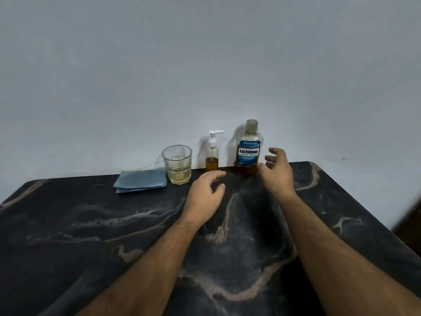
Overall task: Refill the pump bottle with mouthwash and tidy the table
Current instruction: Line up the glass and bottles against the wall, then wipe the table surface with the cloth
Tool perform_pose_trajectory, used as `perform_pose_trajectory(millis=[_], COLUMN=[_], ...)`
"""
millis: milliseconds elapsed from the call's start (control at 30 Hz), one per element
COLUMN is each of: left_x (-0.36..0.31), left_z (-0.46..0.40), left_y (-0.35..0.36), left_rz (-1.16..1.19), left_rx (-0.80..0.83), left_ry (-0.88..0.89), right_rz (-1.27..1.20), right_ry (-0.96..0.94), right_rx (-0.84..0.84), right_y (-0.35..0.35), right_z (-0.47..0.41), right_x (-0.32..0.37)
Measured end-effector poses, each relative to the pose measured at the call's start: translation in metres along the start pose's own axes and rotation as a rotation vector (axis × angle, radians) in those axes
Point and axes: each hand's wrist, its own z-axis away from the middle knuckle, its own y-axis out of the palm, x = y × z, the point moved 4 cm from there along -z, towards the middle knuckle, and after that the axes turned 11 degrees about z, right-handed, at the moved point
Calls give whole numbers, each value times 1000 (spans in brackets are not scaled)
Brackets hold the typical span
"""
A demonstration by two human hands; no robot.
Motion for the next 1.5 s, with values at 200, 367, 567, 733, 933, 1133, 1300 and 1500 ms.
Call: perform_pose_trajectory(millis=[200, 367, 567, 733, 933, 1133, 1300, 1500], left_x=[17, 28, 50, 77, 101, 105, 94, 49], left_z=[70, 91, 63, 24, -11, -17, 0, 46], left_y=[-108, -182, -234, -245, -232, -224, -224, -219], left_rz=[-207, -294, -282, -212, -367, -477, -405, 104], left_rx=[-136, -259, -444, -514, -375, -335, -294, -353], left_ry=[-92, -215, -346, -458, -541, -621, -688, -496], right_rz=[32, 127, 3, -212, -162, -167, -181, -319], right_ry=[-174, -225, 119, 328, 338, 405, 337, 187], right_rx=[153, 279, 426, 453, 442, 512, 568, 548], right_y=[20, 81, 156, 193, 220, 223, 208, 152], right_z=[87, 129, 124, 103, 93, 90, 103, 141], right_x=[48, 87, 107, 114, 112, 114, 118, 119])
